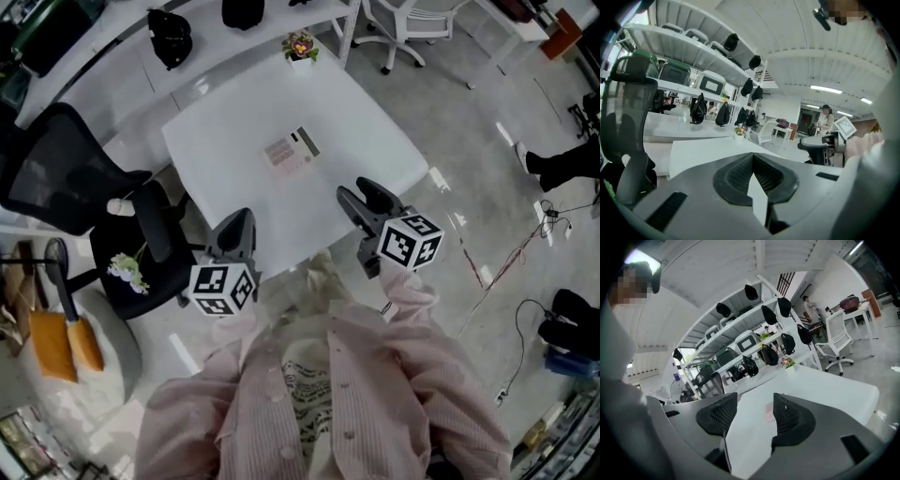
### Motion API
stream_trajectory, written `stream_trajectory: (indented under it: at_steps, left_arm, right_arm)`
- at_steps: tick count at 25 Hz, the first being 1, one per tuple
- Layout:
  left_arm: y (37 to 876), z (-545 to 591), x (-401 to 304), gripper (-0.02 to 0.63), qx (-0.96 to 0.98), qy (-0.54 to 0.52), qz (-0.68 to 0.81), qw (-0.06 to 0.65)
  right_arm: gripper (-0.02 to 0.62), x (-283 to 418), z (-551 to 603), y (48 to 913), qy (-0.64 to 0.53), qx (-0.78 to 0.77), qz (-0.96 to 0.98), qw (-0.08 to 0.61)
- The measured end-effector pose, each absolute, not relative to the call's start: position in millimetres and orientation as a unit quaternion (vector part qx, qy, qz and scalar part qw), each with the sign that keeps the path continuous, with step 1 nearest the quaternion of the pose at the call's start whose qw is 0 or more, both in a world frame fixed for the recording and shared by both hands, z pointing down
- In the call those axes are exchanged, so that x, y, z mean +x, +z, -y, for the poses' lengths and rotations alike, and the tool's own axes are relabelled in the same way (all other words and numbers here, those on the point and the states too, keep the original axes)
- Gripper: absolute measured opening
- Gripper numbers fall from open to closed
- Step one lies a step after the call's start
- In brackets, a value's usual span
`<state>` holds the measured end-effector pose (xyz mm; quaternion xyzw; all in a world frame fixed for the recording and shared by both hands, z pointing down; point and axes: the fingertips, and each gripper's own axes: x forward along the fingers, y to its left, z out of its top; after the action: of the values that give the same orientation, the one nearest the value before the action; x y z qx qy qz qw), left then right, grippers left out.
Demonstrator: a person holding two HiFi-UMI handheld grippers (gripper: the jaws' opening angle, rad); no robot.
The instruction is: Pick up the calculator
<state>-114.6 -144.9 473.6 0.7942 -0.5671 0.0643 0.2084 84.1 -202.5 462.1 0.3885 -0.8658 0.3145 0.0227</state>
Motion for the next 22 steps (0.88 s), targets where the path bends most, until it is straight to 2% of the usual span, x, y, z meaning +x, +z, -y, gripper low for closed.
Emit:
stream_trajectory:
  at_steps: [12, 22]
  left_arm:
    - [555.0, 227.3, -116.8, 0.0, 0.742, 0.077, 0.601, 0.288]
    - [608.5, 260.4, -116.5, 0.0, 0.697, 0.087, 0.625, 0.339]
  right_arm:
    - [0.209, 51.8, 323.2, 547.3, 0.363, 0.352, 0.859, 0.088]
    - [0.209, 29.9, 369.0, 621.7, 0.407, 0.318, 0.844, 0.144]
